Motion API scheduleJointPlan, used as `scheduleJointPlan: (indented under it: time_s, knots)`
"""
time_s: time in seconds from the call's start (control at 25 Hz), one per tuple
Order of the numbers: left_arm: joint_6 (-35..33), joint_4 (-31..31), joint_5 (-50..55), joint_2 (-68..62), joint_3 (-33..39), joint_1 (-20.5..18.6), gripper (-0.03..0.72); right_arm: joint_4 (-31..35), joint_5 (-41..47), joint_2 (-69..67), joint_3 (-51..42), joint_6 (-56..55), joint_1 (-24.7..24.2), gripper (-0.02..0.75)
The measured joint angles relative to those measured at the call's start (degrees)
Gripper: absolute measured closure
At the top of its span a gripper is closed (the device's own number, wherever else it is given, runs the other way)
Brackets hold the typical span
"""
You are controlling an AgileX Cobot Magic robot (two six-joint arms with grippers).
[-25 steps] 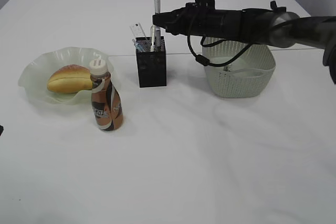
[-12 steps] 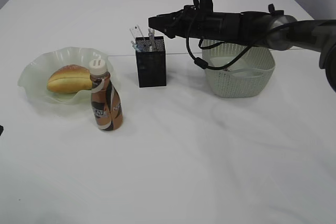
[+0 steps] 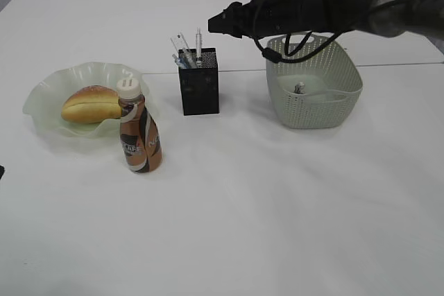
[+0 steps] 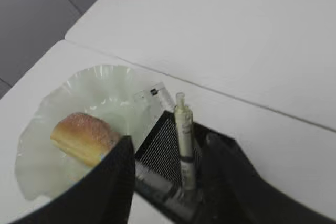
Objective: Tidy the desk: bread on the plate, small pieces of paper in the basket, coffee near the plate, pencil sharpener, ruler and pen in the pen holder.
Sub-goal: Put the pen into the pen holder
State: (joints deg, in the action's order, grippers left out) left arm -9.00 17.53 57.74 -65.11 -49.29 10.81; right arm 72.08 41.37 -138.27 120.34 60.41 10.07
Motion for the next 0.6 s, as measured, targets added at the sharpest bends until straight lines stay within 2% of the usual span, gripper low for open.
scheduleJointPlan:
  time_s: [0.08, 0.2, 0.36, 0.6]
  knots:
    - [0.0, 0.0, -0.26, 0.0, 0.0, 0.0, 0.381, -9.96, 2.04, 2.97, 0.0, -9.88, 0.4, 0.425]
    - [0.0, 0.0, -1.63, 0.0, 0.0, 0.0, 0.381, -21.19, 8.09, 7.13, 0.0, -20.33, 1.91, 0.425]
    - [0.14, 0.0, -2.29, 0.0, 0.0, 0.0, 0.381, -31.47, 15.2, 12.08, 0.0, -30.71, 3.91, 0.425]
    - [3.95, 0.0, -3.15, 0.0, 0.0, 0.0, 0.381, -46.24, 25.76, 15.7, 0.04, -43.15, 4.9, 0.425]
